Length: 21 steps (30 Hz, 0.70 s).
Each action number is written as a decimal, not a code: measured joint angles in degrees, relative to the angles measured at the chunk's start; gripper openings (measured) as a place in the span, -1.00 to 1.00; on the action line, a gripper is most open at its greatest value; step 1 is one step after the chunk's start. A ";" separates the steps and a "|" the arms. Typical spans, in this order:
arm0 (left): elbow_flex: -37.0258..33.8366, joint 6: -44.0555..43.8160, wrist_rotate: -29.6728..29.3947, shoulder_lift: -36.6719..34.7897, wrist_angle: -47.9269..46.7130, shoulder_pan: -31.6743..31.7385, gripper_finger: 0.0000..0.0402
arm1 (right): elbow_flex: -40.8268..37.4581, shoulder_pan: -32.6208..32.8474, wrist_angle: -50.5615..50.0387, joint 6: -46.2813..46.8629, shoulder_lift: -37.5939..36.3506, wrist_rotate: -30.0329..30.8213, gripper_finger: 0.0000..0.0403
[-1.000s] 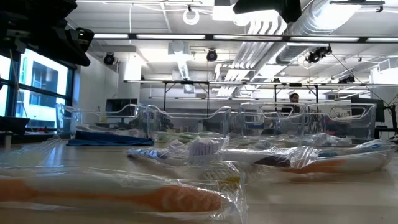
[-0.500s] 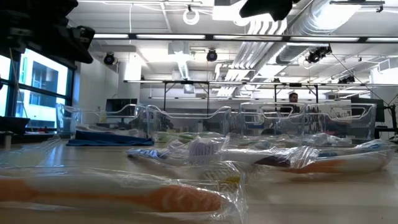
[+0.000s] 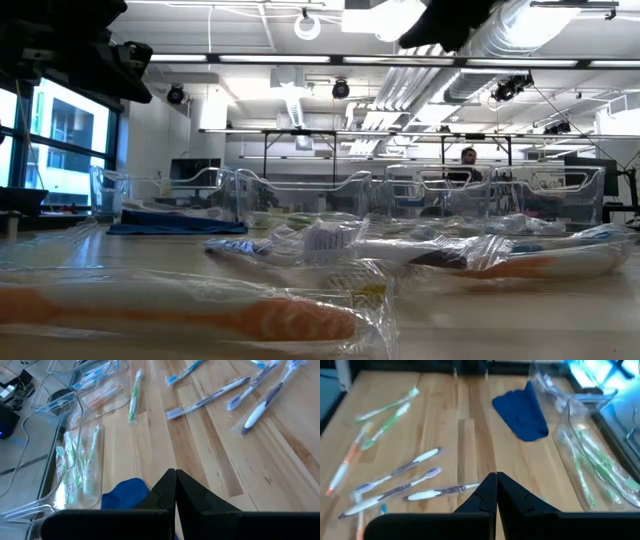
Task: Pick & Place Toothbrushes
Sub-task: Put the violet toothbrush into the left transparent bin
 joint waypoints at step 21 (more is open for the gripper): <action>0.00 3.99 -4.44 2.04 7.16 -0.02 -0.99 | -42.10 -0.09 49.30 2.19 -31.88 0.92 -0.99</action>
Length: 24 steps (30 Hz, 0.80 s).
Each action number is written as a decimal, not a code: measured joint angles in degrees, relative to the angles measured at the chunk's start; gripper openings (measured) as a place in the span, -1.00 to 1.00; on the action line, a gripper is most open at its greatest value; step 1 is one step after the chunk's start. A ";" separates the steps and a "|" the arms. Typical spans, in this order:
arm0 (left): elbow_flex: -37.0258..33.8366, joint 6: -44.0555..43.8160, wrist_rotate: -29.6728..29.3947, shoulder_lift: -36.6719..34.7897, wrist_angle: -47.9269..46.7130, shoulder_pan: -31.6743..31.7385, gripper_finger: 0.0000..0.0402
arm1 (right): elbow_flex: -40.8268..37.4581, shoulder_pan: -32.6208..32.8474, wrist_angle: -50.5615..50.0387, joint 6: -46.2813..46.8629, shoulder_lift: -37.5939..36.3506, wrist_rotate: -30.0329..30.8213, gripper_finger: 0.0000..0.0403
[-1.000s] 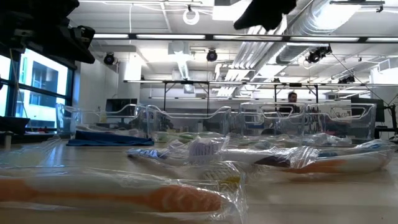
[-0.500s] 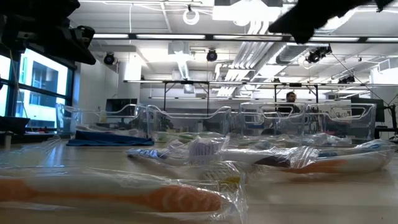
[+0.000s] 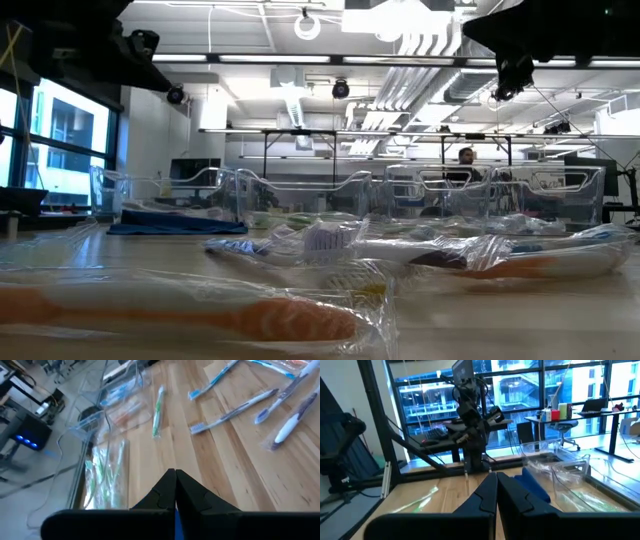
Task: Pick & Place Toothbrushes
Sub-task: Put the violet toothbrush into the left transparent bin
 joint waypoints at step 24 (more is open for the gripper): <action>0.00 -1.07 0.04 11.92 10.12 0.01 -0.99 | 0.04 0.00 0.01 -0.44 0.98 -3.44 -0.99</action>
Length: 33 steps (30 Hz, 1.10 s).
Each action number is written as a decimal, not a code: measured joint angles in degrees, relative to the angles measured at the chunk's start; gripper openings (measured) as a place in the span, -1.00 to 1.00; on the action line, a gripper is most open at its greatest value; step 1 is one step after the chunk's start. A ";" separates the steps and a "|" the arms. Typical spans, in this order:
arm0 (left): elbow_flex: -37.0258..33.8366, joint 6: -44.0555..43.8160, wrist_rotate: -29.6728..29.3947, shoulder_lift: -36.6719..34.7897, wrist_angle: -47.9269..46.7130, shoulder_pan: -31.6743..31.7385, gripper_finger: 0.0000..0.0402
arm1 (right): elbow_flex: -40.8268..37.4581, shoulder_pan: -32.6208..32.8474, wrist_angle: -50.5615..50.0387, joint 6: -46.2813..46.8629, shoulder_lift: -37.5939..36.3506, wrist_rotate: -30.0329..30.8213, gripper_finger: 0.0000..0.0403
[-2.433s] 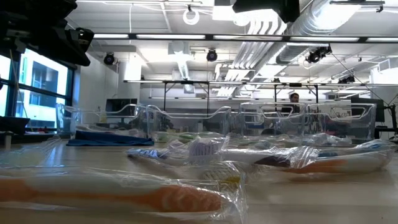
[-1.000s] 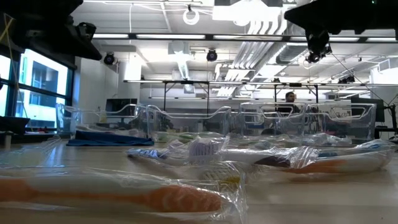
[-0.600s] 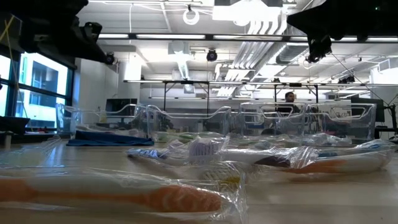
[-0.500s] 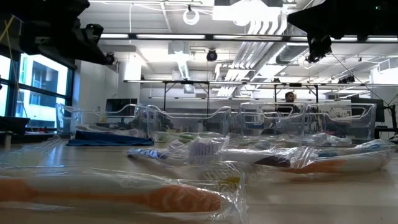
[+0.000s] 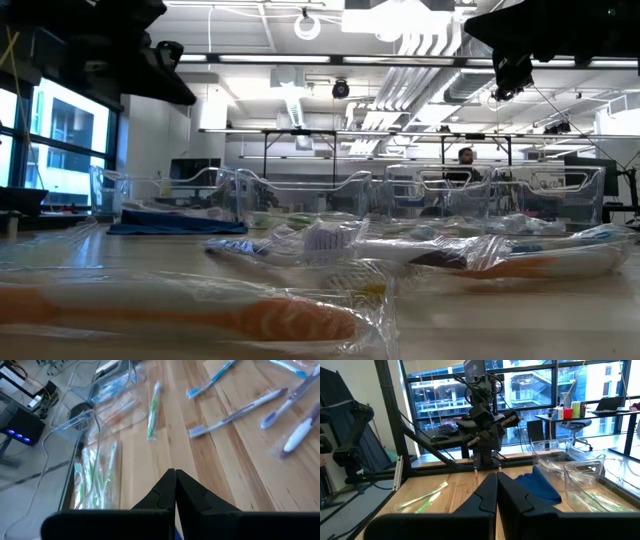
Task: Pick & Place Toothbrushes
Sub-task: Put the violet toothbrush into the left transparent bin
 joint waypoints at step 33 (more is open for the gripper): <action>13.61 21.73 11.96 21.18 4.18 0.05 -0.99 | 0.02 0.00 -0.07 1.94 0.00 3.23 -0.99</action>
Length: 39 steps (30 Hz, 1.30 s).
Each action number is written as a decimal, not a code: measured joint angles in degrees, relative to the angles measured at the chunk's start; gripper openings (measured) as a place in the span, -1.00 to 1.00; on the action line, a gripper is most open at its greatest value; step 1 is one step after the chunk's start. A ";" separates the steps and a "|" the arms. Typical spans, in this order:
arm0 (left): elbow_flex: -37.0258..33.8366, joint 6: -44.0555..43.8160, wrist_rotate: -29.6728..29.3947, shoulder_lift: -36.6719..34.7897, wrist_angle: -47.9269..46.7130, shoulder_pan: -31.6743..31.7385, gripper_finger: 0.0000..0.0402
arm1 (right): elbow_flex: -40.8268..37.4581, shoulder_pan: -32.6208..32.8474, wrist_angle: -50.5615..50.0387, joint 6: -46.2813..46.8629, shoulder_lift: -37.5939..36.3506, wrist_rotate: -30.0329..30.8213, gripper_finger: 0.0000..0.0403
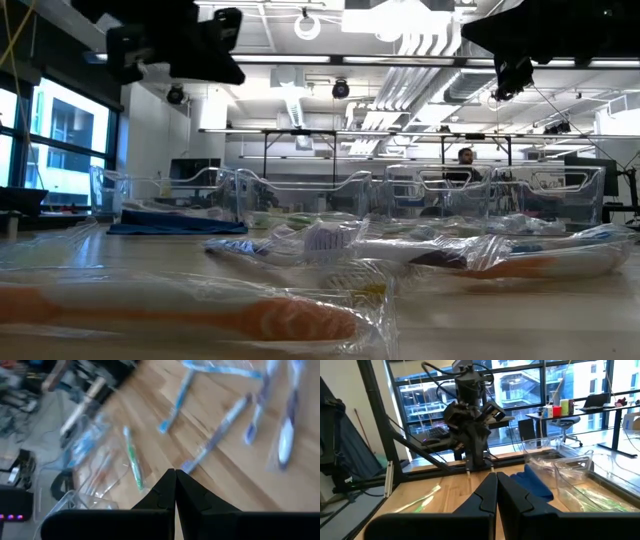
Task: Pick & Place Toothbrushes
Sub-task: Put the violet toothbrush into the left transparent bin
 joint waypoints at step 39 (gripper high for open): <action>29.64 34.52 11.46 37.03 -14.00 9.75 -1.00 | 0.02 -0.02 -3.02 0.22 2.40 0.02 -0.99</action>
